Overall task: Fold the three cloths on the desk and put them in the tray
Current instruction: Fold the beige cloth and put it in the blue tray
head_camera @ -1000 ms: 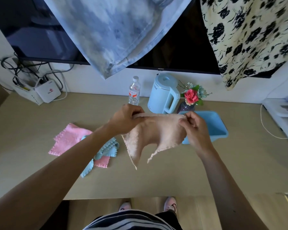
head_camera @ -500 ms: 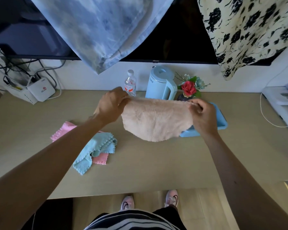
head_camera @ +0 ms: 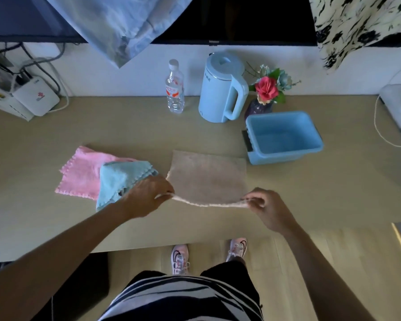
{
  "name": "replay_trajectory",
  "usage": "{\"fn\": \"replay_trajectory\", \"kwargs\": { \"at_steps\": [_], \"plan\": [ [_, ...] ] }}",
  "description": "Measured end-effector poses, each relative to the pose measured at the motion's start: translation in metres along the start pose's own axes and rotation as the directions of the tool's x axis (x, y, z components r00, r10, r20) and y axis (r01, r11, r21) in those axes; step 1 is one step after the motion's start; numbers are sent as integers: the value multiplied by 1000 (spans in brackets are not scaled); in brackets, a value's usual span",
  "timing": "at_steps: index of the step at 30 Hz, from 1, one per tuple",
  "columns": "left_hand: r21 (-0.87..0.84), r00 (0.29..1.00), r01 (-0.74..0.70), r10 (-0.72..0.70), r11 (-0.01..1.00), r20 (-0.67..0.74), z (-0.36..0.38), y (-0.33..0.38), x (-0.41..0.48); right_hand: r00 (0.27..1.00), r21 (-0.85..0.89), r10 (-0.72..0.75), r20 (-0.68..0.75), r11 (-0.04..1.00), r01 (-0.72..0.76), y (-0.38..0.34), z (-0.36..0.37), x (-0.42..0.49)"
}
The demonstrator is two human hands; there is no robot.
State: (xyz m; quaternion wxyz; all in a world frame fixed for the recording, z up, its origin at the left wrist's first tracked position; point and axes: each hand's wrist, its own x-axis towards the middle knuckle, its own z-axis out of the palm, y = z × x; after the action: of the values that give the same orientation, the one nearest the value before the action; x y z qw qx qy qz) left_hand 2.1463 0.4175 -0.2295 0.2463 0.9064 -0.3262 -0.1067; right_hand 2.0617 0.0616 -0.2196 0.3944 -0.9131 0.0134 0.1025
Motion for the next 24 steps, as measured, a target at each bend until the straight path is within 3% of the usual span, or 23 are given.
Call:
{"fn": "replay_trajectory", "kwargs": {
  "at_steps": [5,16,20,24],
  "plan": [
    [-17,966,202,-196,979,168,35,-11,-8,991,-26,106,82,994,-105,22,25,0],
    [-292,894,437,-446,851,38,62,-30,41,953,103,300,-33,950,-295,45,47,52],
    [-298,839,514,-544,804,-19,71,-34,62,931,89,362,-57,930,-356,58,52,79],
    [-291,832,515,-552,806,-59,73,-38,73,927,74,371,-51,927,-367,63,51,98]
  ]
}}
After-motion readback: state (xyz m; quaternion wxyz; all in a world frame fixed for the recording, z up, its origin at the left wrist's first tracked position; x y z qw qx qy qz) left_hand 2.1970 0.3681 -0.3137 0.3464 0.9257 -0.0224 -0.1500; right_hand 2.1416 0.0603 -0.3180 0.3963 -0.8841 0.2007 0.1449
